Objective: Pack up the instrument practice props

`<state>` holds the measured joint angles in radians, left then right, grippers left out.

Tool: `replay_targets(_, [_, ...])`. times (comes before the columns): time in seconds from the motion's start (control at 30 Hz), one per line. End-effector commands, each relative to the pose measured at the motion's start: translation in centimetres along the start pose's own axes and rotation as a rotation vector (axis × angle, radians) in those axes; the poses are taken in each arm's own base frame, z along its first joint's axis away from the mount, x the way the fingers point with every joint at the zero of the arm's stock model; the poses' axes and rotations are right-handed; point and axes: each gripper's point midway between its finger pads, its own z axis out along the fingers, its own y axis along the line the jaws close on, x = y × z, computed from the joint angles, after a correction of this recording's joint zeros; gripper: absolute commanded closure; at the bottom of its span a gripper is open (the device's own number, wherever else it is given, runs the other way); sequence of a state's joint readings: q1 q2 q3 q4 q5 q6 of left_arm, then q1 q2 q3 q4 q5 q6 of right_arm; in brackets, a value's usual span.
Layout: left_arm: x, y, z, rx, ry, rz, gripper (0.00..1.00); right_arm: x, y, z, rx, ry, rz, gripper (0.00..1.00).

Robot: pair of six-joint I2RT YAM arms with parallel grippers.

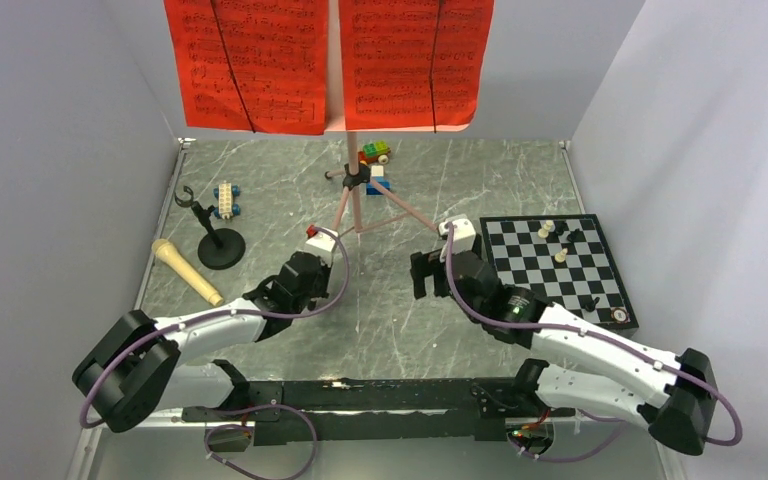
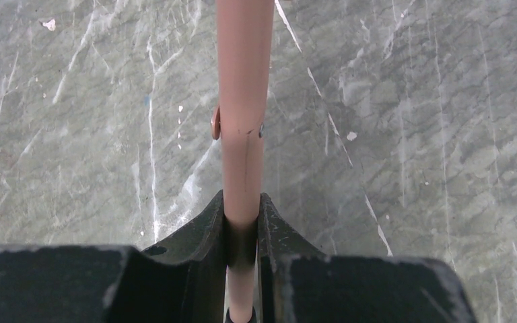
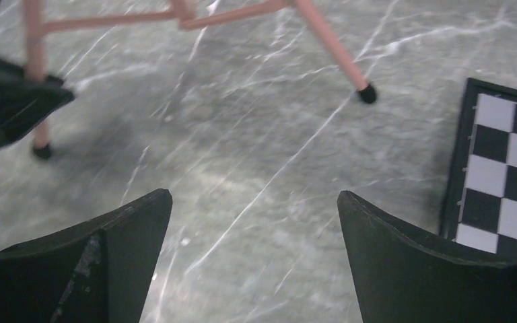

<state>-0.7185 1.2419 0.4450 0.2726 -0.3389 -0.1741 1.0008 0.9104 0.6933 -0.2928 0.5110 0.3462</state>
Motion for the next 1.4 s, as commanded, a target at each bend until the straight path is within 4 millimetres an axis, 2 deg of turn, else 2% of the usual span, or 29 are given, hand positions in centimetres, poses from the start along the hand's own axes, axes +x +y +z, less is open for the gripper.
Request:
replay_targets(0.0, [1.2,-0.1,-1.0,-0.005,0.018,-0.051,1.00,-4.6,-1.4,2.7,0.045,-0.193,0.000,0.02])
replay_targets(0.1, [1.2,-0.4,-1.1,0.003,0.015,-0.055,1.00,-6.3,-1.8,5.1,0.074,-0.243,-0.059,0.04])
replay_targets(0.17, [1.0,-0.6,-1.2,0.013,0.011,-0.058,1.00,-6.8,-1.6,7.3,0.067,-0.228,-0.103,0.06])
replay_targets(0.33, [0.8,-0.8,-1.5,0.016,0.004,-0.063,1.00,-8.0,-1.0,11.2,0.065,-0.217,-0.160,0.13])
replay_targets(0.47, [1.4,-0.7,-1.8,0.012,0.011,-0.070,1.00,-8.3,-1.0,13.6,0.089,-0.192,-0.207,0.16])
replay_targets(0.67, [2.1,-0.5,-2.1,0.003,0.011,-0.076,1.00,-7.5,-0.8,15.9,0.084,-0.154,-0.250,0.24])
replay_targets(0.83, [2.3,-0.5,-2.1,0.001,0.012,-0.076,1.00,-7.0,-0.6,16.8,0.054,-0.140,-0.242,0.38])
replay_targets(1.0, [2.3,-0.7,-2.0,0.007,0.015,-0.073,1.00,-6.4,-0.5,17.2,0.051,-0.105,-0.248,0.79])
replay_targets(1.1, [2.4,-0.7,-2.0,0.009,0.016,-0.077,1.00,-6.2,-0.7,17.0,0.062,-0.088,-0.240,0.97])
replay_targets(1.13, [2.5,-0.7,-2.0,0.010,0.016,-0.079,1.00,-6.3,-0.7,16.8,0.060,-0.089,-0.234,1.00])
replay_targets(1.27, [2.6,-0.9,-2.2,0.017,0.013,-0.087,1.00,-5.8,-0.2,15.4,0.041,-0.092,-0.198,1.00])
replay_targets(1.37, [2.6,-0.9,-2.4,0.023,0.008,-0.091,1.00,-4.4,0.1,14.7,0.034,-0.074,-0.178,1.00])
